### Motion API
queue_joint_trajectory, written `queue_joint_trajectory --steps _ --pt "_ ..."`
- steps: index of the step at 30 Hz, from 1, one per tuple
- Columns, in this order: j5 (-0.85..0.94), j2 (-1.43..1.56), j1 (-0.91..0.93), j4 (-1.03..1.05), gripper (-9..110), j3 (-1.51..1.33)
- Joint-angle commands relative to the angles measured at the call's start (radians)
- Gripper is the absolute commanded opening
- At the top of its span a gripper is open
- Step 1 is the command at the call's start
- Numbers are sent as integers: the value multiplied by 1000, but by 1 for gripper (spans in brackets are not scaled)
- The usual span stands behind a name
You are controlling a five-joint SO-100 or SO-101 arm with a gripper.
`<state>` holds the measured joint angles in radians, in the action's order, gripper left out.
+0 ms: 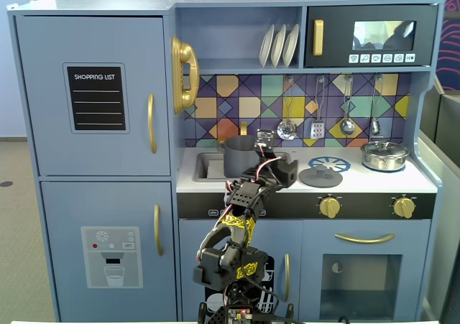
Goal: Pick up the lid from the counter and put it on the gray recipient
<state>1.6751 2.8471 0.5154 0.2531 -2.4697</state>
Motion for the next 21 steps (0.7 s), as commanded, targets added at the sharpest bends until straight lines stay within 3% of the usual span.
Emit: queue_joint_trajectory --steps 1,5,12,21 --pt "-25 -77 78 -295 15 -58" --pt "-38 -201 91 -485 20 -109" --pt "-31 -385 107 -509 28 14" --pt "-58 -635 115 -502 24 222"
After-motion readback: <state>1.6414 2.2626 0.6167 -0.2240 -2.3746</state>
